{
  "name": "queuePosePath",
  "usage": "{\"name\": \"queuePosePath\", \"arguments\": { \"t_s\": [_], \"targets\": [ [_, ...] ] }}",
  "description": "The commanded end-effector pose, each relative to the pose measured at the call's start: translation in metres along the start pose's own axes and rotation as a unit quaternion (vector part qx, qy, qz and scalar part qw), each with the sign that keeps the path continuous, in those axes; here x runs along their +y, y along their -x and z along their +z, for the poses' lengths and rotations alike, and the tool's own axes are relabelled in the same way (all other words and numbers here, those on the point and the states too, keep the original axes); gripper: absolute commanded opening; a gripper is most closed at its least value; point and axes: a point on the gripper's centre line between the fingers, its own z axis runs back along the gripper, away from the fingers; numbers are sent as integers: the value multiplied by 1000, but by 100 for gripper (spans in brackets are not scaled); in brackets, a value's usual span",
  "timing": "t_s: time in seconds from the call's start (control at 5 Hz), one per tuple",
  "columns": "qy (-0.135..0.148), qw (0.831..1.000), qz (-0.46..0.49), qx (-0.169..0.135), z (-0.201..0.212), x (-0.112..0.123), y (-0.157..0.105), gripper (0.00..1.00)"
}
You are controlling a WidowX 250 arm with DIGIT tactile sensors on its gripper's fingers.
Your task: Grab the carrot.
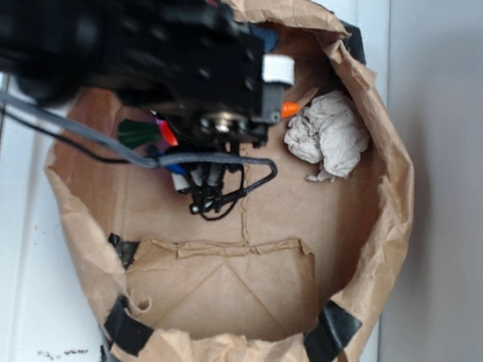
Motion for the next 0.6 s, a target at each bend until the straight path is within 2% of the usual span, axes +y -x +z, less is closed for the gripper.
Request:
{"name": "queuePosePath", "arguments": {
  "t_s": [0.0,0.2,0.4],
  "targets": [
    [12,999,-41,-13,92,-6,7,0],
    [-15,995,-64,-77,106,-18,15,0],
    [-18,991,-87,-99,105,-26,18,0]
  ]
}}
